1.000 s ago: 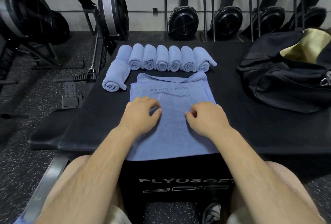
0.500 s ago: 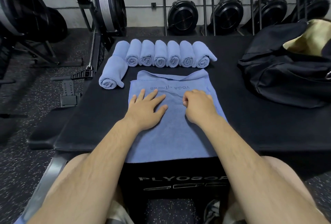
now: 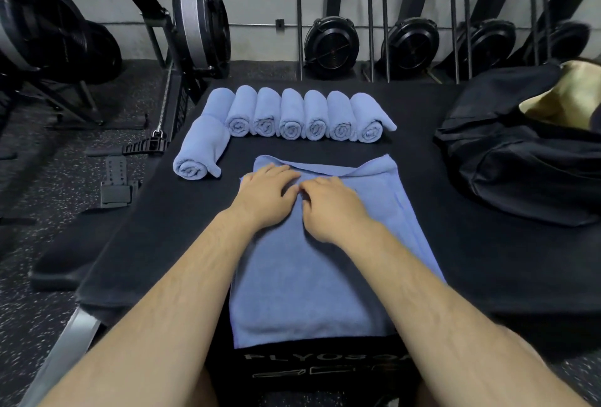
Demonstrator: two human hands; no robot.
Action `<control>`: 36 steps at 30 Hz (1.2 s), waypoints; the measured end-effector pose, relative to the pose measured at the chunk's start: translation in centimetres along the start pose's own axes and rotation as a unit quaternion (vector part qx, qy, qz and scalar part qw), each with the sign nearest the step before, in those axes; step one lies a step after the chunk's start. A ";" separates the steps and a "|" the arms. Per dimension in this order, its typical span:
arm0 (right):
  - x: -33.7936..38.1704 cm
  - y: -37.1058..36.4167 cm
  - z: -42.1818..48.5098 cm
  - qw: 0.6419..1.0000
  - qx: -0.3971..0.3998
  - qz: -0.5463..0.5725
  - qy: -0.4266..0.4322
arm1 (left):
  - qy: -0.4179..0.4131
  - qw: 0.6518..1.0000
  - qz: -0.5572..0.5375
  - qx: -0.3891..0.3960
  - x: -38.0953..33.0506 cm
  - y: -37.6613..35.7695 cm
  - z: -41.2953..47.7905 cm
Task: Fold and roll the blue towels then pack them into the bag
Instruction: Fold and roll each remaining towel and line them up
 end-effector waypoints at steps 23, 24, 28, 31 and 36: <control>-0.1 2.3 5.1 0.982 -0.142 0.118 0.024 | 0.011 0.913 -0.377 -0.153 4.7 4.8 0.6; -0.3 2.5 5.0 0.979 -0.145 0.139 0.030 | 0.006 0.897 -0.415 -0.150 4.5 4.9 0.3; 0.1 2.6 4.6 0.956 -0.120 0.254 0.089 | -0.006 0.858 -0.499 -0.120 3.5 5.0 -0.2; 0.4 2.1 4.3 0.938 -0.111 0.303 0.124 | -0.016 0.837 -0.535 -0.114 2.8 5.0 -0.4; 0.0 2.4 4.2 0.927 -0.124 0.326 0.137 | -0.033 0.827 -0.552 -0.101 2.0 4.8 -0.6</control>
Point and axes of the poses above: each hand's wrist, its own z-axis towards the middle knuckle, its own y-axis out of the back of the hand, x = y × z, the point moved 6 cm from there along z, towards the middle knuckle, and after that the axes turned 15 degrees about x, right-handed, at the moved point
